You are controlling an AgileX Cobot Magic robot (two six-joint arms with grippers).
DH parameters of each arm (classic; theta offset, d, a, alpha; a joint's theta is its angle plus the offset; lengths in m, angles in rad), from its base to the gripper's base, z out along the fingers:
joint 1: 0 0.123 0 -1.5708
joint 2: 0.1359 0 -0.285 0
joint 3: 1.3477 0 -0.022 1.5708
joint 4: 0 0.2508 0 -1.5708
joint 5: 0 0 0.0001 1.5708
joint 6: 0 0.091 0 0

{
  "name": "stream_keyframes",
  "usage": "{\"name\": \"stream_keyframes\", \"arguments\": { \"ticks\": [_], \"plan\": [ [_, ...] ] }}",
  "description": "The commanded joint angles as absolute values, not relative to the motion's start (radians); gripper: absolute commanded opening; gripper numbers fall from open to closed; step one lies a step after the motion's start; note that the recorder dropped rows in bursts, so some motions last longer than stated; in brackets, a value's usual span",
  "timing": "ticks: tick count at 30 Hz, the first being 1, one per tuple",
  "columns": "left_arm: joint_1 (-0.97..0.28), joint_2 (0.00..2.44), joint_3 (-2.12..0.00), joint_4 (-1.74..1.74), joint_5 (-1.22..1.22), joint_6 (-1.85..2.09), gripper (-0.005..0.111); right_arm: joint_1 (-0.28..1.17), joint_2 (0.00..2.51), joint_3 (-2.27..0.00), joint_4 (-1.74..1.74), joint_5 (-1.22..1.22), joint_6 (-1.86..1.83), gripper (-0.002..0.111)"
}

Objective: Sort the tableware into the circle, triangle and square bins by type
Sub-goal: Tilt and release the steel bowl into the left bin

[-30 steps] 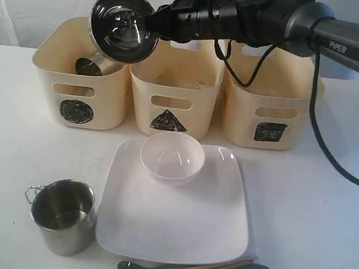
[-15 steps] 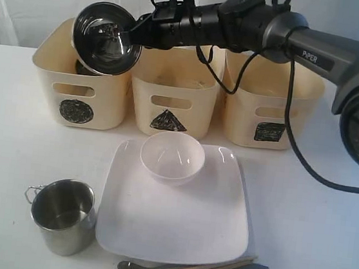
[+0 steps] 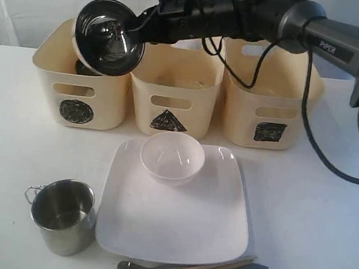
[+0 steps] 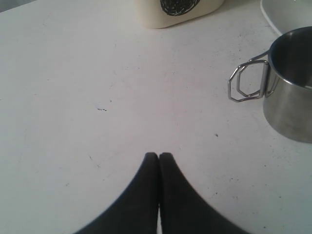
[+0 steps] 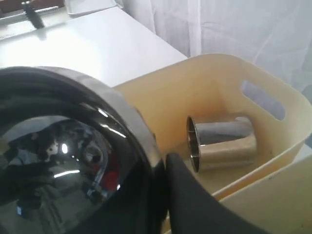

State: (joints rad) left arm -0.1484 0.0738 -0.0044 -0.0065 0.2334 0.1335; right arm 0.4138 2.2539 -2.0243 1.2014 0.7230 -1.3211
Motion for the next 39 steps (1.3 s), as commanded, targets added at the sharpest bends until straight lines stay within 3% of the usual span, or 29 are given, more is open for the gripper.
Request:
{"name": "stream_keyframes", "arguments": {
  "ticks": [1,6,15,25,31,39],
  "plan": [
    [-0.154,0.069,0.000,-0.009,0.233,0.132,0.000,0.335,2.215,-2.033,1.223,0.817,-1.352,0.000],
    [-0.154,0.069,0.000,-0.009,0.233,0.132,0.000,0.263,2.217,-2.033,1.317,0.795,-1.375,0.000],
    [-0.154,0.069,0.000,-0.009,0.233,0.132,0.000,0.238,2.288,-2.033,1.743,0.860,-1.727,0.000],
    [-0.154,0.069,0.000,-0.009,0.233,0.132,0.000,0.274,2.407,-2.121,1.744,0.988,-1.828,0.000],
    [-0.154,0.069,0.000,-0.009,0.233,0.132,0.000,0.349,2.435,-2.165,1.744,0.821,-1.912,0.000],
    [-0.154,0.069,0.000,-0.009,0.233,0.132,0.000,0.351,2.435,-2.167,1.744,0.806,-2.064,0.000]
  ]
}}
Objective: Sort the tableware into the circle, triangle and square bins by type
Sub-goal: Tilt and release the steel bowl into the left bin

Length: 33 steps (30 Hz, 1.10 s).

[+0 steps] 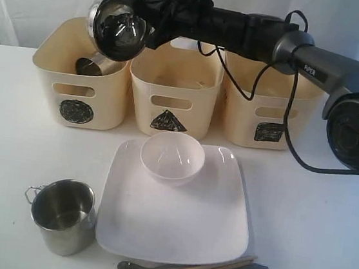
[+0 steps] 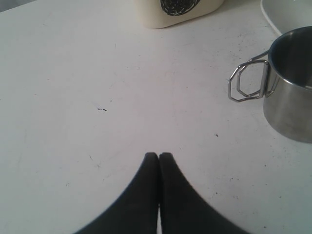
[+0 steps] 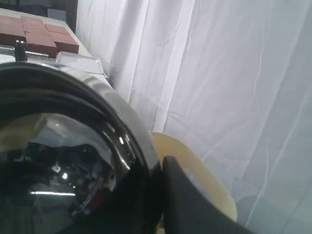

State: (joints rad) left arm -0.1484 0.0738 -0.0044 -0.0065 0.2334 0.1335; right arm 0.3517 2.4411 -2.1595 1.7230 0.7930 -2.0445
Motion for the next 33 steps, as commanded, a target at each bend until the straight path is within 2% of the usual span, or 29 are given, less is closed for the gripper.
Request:
{"name": "stream_keyframes", "arguments": {
  "ticks": [1,27,33],
  "plan": [
    [-0.154,0.069,0.000,-0.009,0.233,0.132,0.000,0.351,2.435,-2.167,1.744,0.806,-2.064,0.000],
    [-0.154,0.069,0.000,-0.009,0.233,0.132,0.000,0.357,2.459,-2.163,1.683,0.814,-2.021,0.000],
    [-0.154,0.069,0.000,-0.009,0.233,0.132,0.000,0.357,2.459,-2.163,1.681,0.795,-1.980,0.010]
  ]
}}
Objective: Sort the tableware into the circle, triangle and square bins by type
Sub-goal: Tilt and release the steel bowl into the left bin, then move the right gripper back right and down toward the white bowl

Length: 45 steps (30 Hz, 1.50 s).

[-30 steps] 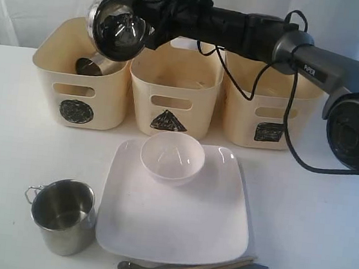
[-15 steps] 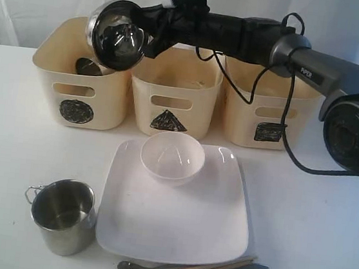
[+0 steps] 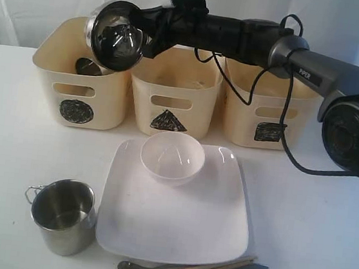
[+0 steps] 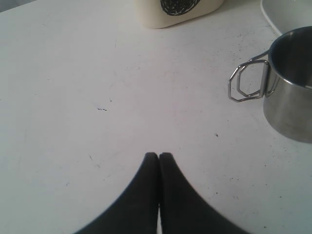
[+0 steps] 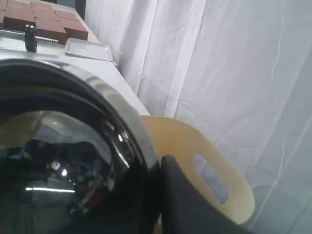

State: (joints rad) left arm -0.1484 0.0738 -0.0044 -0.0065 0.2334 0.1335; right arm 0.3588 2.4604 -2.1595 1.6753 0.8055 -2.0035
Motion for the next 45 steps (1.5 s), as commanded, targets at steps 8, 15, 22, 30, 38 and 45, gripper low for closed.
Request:
{"name": "stream_keyframes", "arguments": {
  "ticks": [8,15,22,30,38,45],
  "plan": [
    [-0.154,0.069,0.000,-0.009,0.233,0.132,0.000,0.355,2.459,-2.163,1.681,0.777,-1.950,0.021],
    [-0.154,0.069,0.000,-0.009,0.233,0.132,0.000,0.353,2.457,-2.163,1.681,0.729,-1.947,0.021],
    [-0.154,0.069,0.000,-0.009,0.233,0.132,0.000,0.290,2.408,-2.163,1.580,0.715,-1.629,0.000],
    [-0.154,0.069,0.000,-0.009,0.233,0.132,0.000,0.196,2.320,-2.156,1.262,1.000,-1.336,0.000],
    [-0.154,0.069,0.000,-0.009,0.233,0.132,0.000,0.194,2.159,-2.008,1.120,1.024,-1.254,0.000],
    [-0.154,0.069,0.000,-0.009,0.233,0.132,0.000,0.194,2.011,-1.725,1.103,1.030,-1.251,0.000]
  ]
}}
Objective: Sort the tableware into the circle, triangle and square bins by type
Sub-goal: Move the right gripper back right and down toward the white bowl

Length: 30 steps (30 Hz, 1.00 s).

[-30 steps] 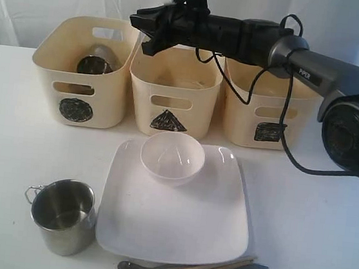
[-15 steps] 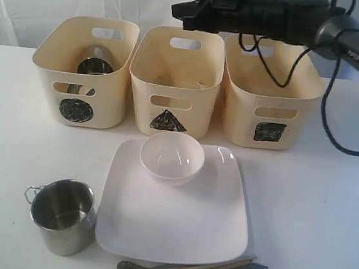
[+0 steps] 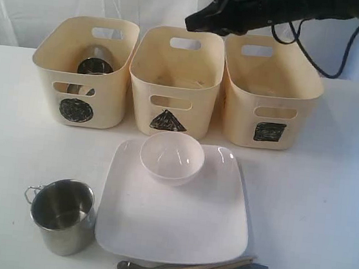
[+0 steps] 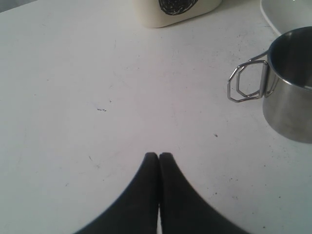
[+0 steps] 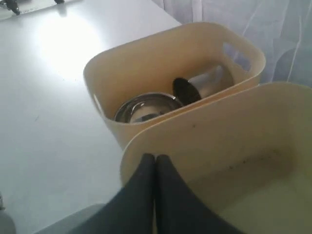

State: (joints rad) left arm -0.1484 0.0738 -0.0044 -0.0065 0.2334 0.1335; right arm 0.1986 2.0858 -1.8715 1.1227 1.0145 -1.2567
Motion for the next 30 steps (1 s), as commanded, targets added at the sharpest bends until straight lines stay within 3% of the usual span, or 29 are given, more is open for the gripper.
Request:
{"name": "stream_keyframes", "arguments": {
  "ticks": [1,13,30],
  "plan": [
    [-0.154,0.069,0.000,-0.009,0.233,0.132,0.000,0.194,1.987,-1.675,1.103,1.030,-1.251,0.000],
    [-0.154,0.069,0.000,-0.009,0.233,0.132,0.000,0.197,1.777,-1.242,1.071,0.958,-1.094,0.000],
    [-0.154,0.069,0.000,-0.009,0.233,0.132,0.000,0.202,1.717,-1.120,1.066,1.047,-1.200,0.000]
  ]
}}
